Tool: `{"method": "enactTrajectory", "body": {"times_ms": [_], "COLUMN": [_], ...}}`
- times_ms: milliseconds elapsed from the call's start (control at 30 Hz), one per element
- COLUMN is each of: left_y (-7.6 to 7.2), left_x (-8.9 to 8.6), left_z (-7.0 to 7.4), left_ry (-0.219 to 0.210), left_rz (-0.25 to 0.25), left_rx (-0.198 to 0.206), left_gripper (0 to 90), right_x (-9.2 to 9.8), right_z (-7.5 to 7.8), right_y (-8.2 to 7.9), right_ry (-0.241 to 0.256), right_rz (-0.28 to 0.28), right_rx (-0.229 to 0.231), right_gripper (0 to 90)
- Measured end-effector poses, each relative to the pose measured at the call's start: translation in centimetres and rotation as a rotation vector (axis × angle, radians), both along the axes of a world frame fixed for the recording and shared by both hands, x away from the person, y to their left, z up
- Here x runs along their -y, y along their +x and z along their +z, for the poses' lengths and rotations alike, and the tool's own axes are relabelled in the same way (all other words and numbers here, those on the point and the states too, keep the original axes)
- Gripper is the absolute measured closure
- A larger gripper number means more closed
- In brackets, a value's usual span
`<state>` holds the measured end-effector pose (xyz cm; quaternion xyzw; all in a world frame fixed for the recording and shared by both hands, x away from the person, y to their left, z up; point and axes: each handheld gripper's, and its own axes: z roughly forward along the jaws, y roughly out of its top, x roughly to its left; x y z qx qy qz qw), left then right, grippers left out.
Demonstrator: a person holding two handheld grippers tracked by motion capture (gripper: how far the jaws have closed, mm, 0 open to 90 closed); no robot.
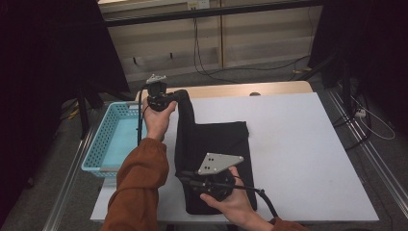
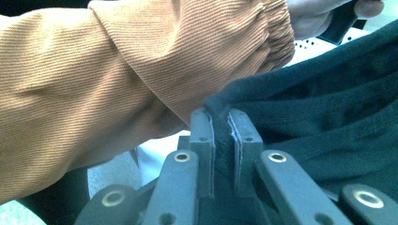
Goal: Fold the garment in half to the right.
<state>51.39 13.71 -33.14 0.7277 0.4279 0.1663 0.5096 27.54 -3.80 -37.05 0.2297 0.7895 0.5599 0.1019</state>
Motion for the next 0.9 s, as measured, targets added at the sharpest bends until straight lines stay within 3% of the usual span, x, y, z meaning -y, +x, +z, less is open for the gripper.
{"method": "enactTrajectory", "body": {"times_ms": [400,533,900], "left_y": [-0.1,-0.2,0.1], "left_x": [2.1,3.2,5.2], "left_z": [-0.9,-1.6,-3.7], "left_ry": [-0.001,0.008,0.02], "left_rz": [-0.038,-0.053,-0.081], "left_rx": [-0.007,-0.003,-0.045], "left_gripper": [86.0,86.0,85.9], "right_x": [1.7,2.2,3.9], "right_z": [-0.6,-1.1,-3.4], "right_y": [-0.7,-0.9,-1.6], "right_ry": [-0.016,-0.033,-0.071], "right_rz": [-0.025,-0.032,-0.057], "right_rx": [-0.015,-0.023,-0.076], "right_gripper": [82.4,82.3,81.7]}}
